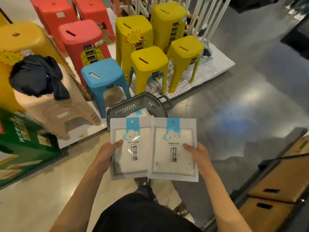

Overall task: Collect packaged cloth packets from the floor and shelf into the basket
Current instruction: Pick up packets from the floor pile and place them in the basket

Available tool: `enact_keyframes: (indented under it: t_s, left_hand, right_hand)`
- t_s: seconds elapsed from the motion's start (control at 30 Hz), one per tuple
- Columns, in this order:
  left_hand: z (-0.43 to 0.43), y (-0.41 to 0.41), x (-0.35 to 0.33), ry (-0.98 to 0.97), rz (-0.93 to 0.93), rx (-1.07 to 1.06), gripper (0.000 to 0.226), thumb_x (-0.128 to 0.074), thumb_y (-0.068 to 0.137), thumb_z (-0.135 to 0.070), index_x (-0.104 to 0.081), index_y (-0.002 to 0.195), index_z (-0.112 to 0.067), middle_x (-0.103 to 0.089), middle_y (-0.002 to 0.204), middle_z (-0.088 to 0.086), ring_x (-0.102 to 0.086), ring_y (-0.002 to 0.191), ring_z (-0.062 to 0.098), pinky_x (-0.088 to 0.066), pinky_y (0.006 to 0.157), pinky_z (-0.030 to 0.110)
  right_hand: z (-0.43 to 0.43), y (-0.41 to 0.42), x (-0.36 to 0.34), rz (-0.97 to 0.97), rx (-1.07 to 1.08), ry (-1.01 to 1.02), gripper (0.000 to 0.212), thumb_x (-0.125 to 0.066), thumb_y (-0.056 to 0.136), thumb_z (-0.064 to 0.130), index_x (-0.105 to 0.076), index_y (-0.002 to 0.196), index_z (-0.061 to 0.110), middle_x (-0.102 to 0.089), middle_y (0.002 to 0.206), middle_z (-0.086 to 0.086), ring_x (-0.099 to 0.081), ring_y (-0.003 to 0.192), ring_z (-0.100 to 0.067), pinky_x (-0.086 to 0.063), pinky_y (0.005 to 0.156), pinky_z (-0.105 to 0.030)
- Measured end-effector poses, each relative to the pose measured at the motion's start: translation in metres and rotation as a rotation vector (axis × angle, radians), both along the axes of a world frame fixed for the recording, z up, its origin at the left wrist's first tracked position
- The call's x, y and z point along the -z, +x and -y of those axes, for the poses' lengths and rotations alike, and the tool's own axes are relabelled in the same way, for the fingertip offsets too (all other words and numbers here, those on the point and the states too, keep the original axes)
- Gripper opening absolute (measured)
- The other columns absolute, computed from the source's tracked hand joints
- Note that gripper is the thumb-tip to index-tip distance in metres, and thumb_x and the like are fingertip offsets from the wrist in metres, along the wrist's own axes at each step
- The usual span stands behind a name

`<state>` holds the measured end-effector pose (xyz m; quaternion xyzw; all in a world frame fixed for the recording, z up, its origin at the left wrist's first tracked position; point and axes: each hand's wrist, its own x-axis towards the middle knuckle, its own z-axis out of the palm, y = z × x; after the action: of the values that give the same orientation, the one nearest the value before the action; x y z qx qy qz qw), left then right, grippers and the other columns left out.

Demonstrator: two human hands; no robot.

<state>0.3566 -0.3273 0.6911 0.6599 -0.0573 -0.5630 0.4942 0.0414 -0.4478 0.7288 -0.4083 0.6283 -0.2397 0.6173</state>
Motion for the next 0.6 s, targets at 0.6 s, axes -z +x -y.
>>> enact_keyframes:
  t_s: [0.6]
  left_hand:
    - [0.138, 0.007, 0.048, 0.209, 0.019, -0.329, 0.024, -0.074, 0.089, -0.023, -0.07, 0.103, -0.005, -0.078, 0.093, 0.012, -0.074, 0.088, 0.033, -0.06, 0.079, 0.045]
  right_hand:
    - [0.249, 0.076, 0.045, -0.097, -0.312, 0.15, 0.016, -0.073, 0.088, 0.013, -0.068, 0.102, 0.009, -0.077, 0.095, -0.009, -0.074, 0.087, -0.028, -0.06, 0.081, -0.045]
